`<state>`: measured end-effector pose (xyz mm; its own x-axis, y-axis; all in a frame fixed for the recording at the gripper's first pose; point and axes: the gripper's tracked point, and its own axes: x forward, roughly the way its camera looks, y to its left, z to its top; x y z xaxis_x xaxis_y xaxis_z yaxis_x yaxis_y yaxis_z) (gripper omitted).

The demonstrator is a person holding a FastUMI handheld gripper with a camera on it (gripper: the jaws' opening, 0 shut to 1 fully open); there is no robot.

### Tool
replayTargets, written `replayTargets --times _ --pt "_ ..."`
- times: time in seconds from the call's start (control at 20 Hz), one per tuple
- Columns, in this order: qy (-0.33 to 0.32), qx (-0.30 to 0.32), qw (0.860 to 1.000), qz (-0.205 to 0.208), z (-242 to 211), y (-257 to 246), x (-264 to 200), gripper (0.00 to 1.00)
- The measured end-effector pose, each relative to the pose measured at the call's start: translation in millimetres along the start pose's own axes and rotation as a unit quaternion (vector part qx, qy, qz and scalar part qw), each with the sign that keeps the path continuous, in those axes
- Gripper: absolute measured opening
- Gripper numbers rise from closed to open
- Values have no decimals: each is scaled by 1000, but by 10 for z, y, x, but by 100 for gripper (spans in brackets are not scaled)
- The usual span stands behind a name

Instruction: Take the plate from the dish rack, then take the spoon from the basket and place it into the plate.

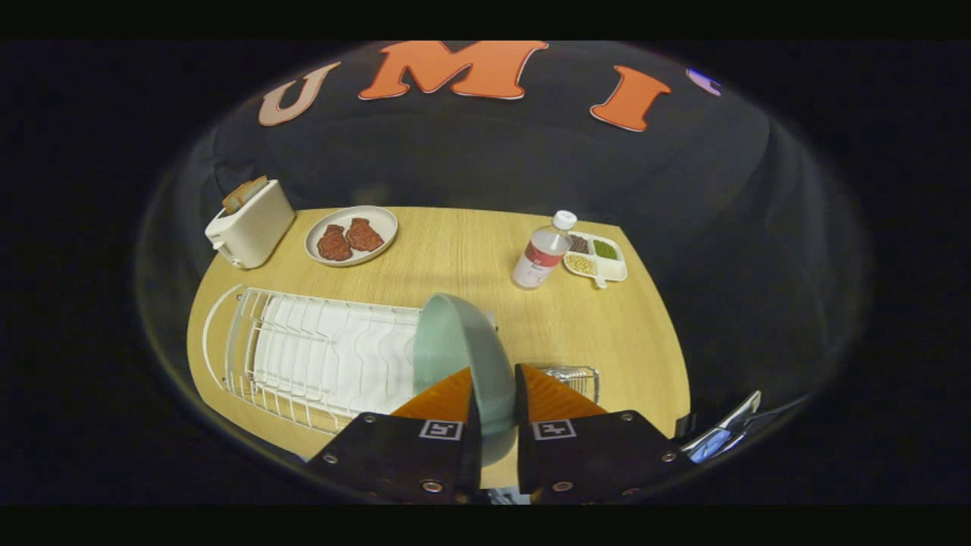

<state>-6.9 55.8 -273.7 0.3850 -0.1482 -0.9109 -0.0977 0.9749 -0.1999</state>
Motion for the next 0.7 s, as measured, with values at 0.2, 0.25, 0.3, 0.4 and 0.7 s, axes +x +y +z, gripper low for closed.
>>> replayTargets --times 0.2,0.25,0.3,0.4,0.7 --pt "-1 47 999 17 -77 -78 -170 15" --pt "-2 50 999 16 -128 -124 -202 15" --pt "1 59 998 22 -196 -136 -245 15" --pt "8 85 995 49 -328 -128 -331 15" --pt "1 144 984 100 -677 -268 -496 15"
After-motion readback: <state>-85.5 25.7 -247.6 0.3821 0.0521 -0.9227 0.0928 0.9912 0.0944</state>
